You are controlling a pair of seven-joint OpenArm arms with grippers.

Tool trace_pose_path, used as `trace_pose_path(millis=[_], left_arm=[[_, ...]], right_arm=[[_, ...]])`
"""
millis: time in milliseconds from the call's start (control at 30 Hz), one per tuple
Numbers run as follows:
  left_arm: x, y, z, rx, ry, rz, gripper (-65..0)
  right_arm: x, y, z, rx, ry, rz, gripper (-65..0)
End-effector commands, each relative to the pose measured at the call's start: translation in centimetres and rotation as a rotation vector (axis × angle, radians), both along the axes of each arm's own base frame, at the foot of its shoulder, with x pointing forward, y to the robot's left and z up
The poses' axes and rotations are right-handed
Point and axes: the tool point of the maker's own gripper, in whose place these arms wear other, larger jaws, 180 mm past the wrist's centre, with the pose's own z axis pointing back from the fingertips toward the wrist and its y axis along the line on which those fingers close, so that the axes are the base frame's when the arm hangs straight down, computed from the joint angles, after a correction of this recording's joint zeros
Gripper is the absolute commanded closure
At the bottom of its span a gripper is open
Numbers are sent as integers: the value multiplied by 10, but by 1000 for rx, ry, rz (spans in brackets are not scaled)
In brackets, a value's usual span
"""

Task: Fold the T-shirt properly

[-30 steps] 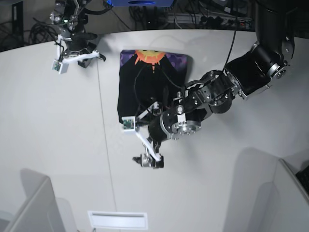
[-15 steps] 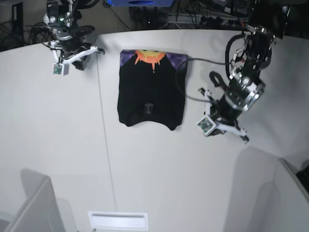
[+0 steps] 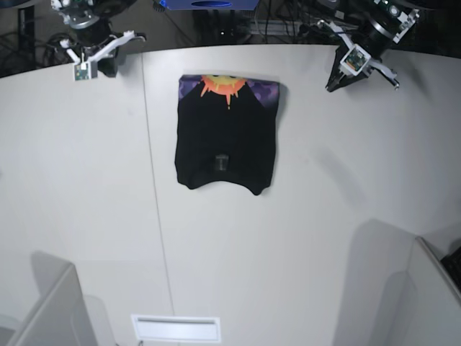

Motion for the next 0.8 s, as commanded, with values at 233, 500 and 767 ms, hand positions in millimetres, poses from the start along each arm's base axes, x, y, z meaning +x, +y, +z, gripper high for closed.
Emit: trace_pose_path(millis=[233, 500, 767], left_arm=[[-78, 4, -17, -25, 188, 75, 0], [-165, 9, -72, -29, 467, 127, 0], [-244, 4, -138, -48, 721, 202, 0]], right_arm=[[-75, -5, -9, -15, 175, 11, 0], [-153, -3, -20, -11, 430, 20, 0], [-210, -6, -74, -29, 707, 76, 0]])
